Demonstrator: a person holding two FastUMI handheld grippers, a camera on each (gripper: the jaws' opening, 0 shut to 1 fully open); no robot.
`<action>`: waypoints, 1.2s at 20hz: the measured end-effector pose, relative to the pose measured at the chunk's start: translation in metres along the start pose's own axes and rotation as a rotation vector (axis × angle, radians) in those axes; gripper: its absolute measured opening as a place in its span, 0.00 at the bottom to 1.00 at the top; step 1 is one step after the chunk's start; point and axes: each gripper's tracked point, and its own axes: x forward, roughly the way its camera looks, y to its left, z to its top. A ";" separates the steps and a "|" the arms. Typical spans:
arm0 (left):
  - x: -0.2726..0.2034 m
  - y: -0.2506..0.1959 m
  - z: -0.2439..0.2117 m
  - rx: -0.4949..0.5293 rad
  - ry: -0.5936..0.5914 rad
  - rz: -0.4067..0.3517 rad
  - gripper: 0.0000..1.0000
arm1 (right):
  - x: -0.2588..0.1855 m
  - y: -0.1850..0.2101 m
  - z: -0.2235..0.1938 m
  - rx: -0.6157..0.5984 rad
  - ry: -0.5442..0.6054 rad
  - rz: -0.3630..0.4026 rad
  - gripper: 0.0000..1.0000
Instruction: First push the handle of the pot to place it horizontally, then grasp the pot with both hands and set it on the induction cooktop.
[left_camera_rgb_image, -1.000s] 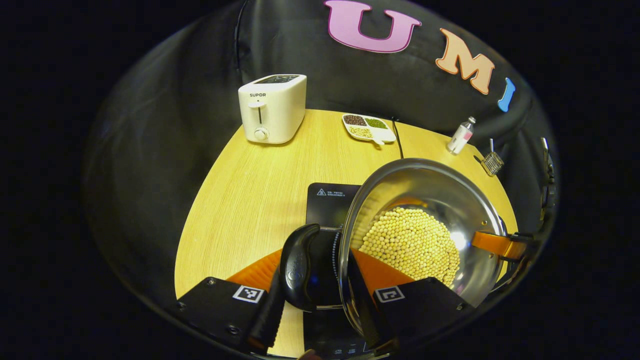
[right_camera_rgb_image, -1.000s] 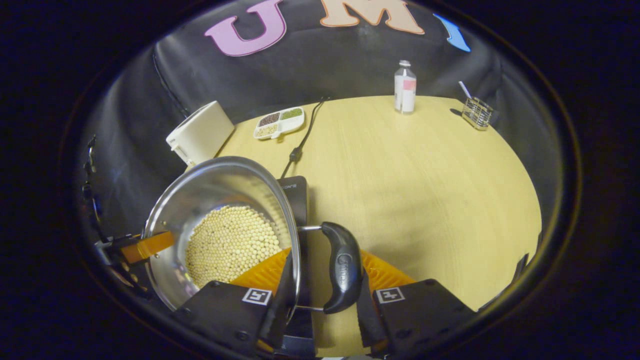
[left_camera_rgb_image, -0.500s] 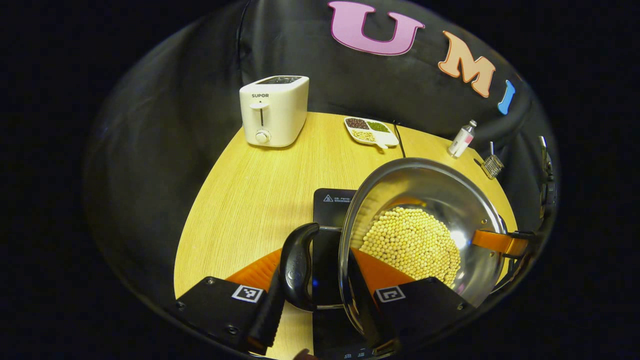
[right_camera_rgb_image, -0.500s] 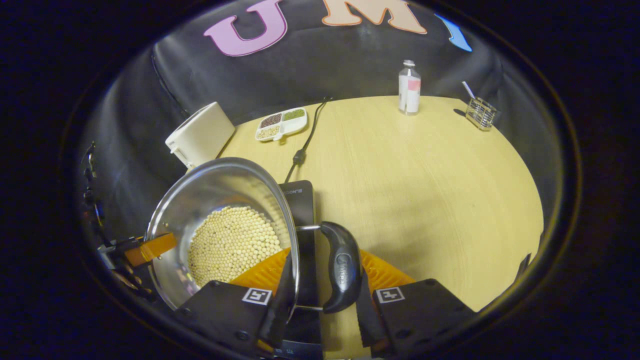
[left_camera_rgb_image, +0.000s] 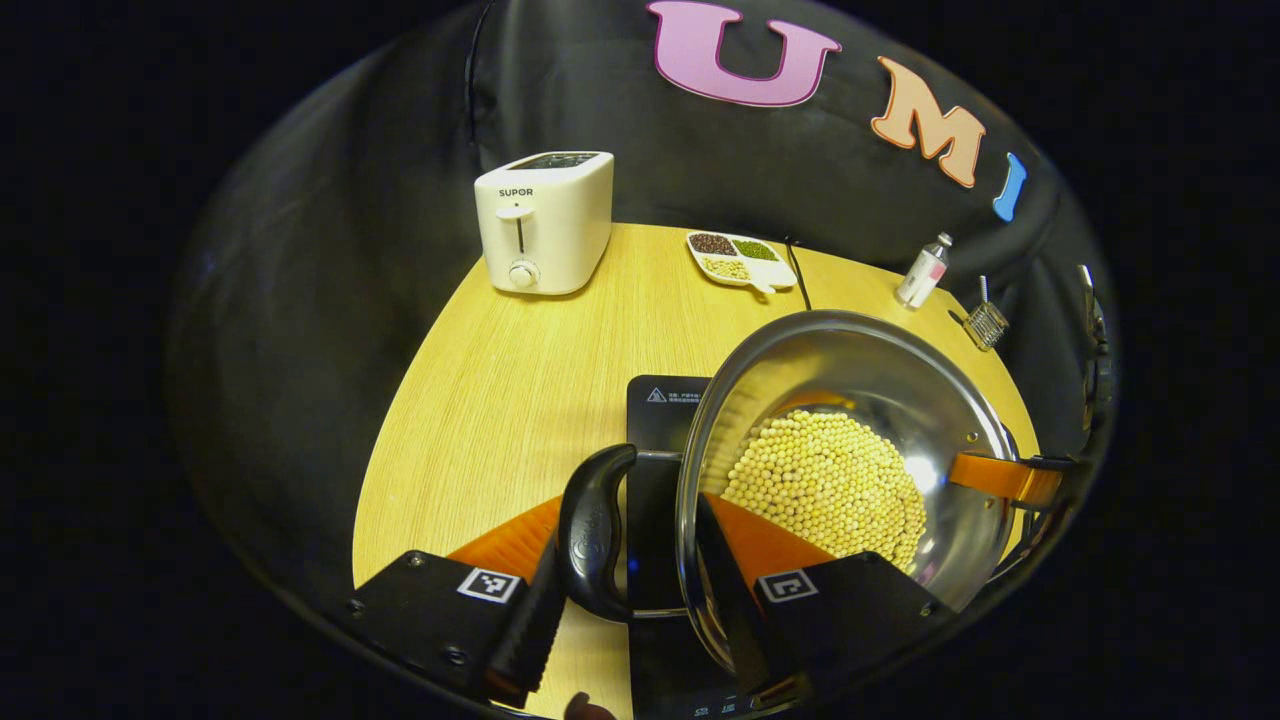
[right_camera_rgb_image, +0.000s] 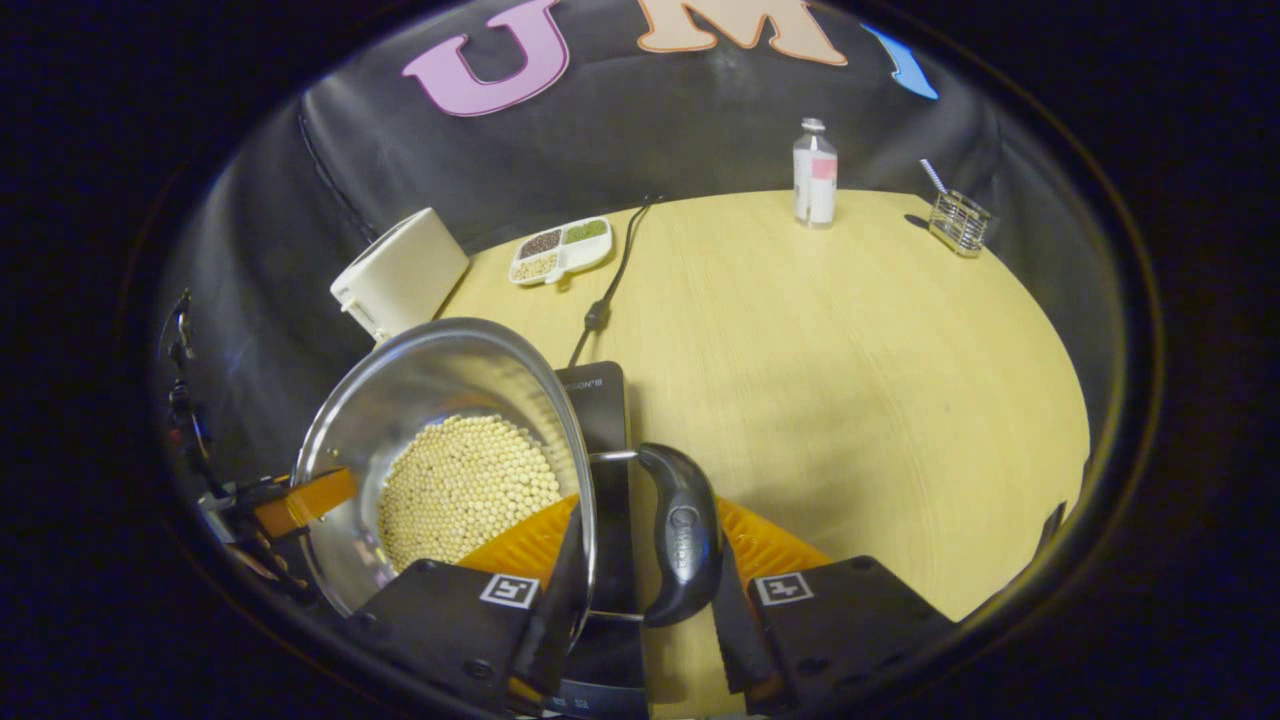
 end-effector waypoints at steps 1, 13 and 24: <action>0.000 0.000 0.000 0.001 0.001 -0.001 0.74 | 0.001 0.001 0.000 0.001 -0.001 0.000 0.60; 0.004 -0.003 -0.001 0.057 -0.028 0.021 0.93 | 0.007 0.008 -0.001 -0.002 0.007 0.031 0.95; -0.002 -0.009 0.034 0.121 -0.142 0.051 0.94 | -0.003 0.014 0.020 0.022 -0.046 0.070 1.00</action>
